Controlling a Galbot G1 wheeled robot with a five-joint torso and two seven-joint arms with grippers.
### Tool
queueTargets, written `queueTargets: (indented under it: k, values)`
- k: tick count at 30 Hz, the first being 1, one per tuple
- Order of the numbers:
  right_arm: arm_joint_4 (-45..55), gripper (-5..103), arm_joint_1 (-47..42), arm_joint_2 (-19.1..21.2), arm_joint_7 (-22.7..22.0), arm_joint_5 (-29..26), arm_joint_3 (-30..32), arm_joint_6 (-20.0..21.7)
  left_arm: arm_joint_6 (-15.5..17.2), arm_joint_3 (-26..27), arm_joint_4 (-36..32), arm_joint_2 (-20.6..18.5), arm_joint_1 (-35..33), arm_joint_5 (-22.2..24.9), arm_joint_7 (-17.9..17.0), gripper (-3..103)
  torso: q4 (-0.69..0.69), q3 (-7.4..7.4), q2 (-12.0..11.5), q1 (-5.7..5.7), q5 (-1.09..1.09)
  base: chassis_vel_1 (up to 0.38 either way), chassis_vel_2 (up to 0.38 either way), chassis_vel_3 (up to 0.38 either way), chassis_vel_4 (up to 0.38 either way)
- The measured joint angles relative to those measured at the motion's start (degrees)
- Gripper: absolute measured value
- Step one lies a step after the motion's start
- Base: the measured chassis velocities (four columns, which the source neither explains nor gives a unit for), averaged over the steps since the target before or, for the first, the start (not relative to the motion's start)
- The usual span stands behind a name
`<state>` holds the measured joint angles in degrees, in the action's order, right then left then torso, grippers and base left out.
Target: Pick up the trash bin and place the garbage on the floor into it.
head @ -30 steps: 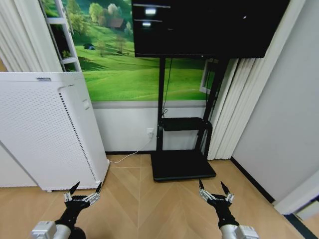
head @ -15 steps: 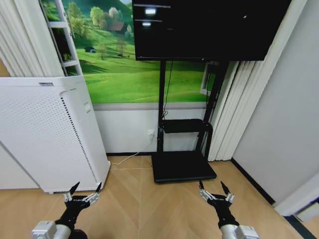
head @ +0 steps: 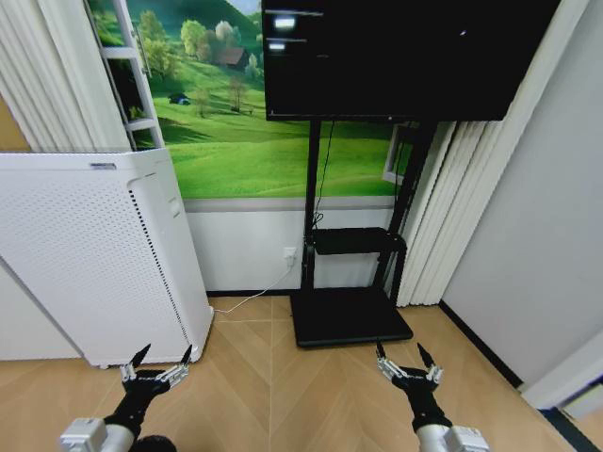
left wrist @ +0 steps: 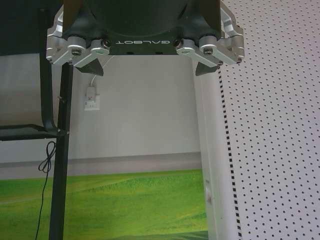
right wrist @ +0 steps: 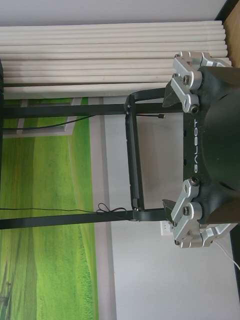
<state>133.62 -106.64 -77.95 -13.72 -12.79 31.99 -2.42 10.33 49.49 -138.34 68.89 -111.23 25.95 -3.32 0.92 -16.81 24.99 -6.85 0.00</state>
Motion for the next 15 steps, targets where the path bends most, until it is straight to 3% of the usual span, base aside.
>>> queueTargets:
  k: [15]
  values:
    - [0.0, 100, 0.0, 0.0, 0.0, 0.0, 0.0, 0.0, 0.0, 0.0, 0.0, 0.0, 0.0, 0.0, 0.0, 100, 0.0, -2.27, 3.64, -1.35, 0.0, 0.0, 0.0, 0.0, 0.0]
